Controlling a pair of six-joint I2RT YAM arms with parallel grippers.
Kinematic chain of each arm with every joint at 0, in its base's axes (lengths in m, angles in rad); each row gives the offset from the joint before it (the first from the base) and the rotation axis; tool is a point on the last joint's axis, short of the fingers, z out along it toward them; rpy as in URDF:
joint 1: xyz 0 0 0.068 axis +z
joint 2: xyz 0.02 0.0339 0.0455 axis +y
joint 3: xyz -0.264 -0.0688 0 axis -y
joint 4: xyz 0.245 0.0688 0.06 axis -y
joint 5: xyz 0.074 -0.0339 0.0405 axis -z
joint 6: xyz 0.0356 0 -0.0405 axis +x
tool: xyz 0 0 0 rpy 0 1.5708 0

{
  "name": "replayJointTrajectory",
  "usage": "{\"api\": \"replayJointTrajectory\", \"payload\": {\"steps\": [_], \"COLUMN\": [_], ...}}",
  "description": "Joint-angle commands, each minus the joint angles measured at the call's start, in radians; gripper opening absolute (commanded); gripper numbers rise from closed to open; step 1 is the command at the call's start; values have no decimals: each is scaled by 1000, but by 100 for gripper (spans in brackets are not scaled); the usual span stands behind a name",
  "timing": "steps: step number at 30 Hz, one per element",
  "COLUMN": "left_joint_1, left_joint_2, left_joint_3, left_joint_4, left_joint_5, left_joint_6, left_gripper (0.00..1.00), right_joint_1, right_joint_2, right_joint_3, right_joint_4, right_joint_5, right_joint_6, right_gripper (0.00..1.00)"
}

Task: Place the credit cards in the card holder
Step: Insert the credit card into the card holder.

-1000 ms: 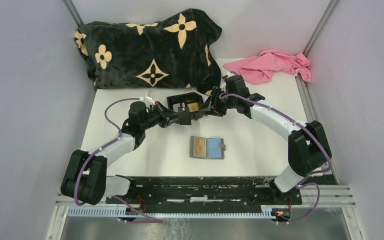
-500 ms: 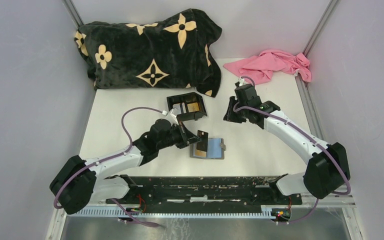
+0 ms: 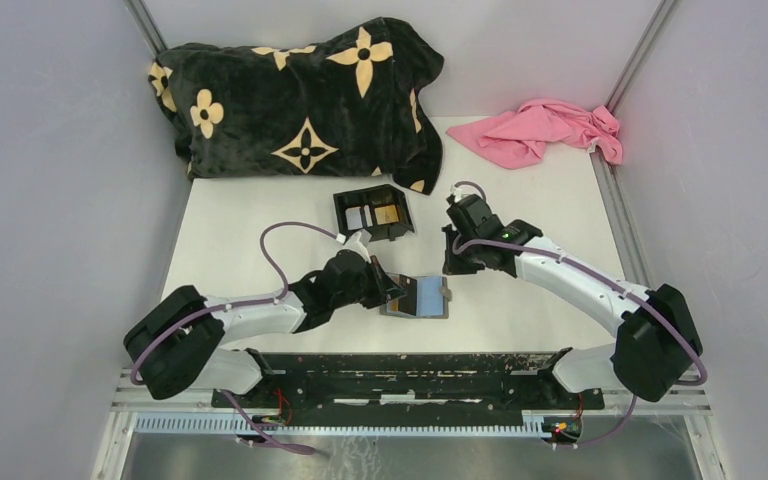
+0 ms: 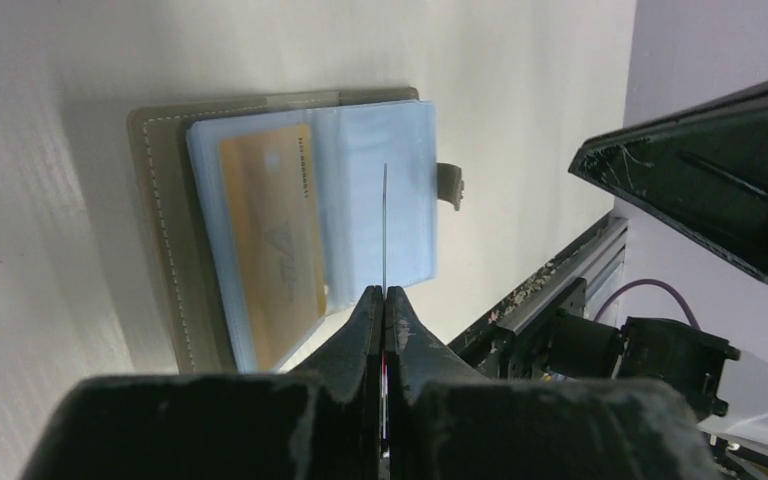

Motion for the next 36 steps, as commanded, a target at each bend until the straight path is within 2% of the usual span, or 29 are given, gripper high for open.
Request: {"api": "replayJointTrajectory", "payload": {"steps": [1, 14, 36], "left_joint_1": [-12, -21, -24], "left_joint_2": [37, 126, 203], "left_joint_3": [10, 21, 0], "left_joint_4": [79, 147, 235], "left_joint_5": [-62, -87, -104], "left_joint_6": [24, 56, 75], "left_gripper": [3, 3, 3], "right_joint_1": [25, 44, 43], "right_joint_2": [23, 133, 222], "right_joint_3": [-8, -26, -43], "right_joint_4": [15, 45, 34], "right_joint_5": [11, -26, -8], "right_joint_6": [5, 8, -9], "right_gripper": [1, 1, 1]}}
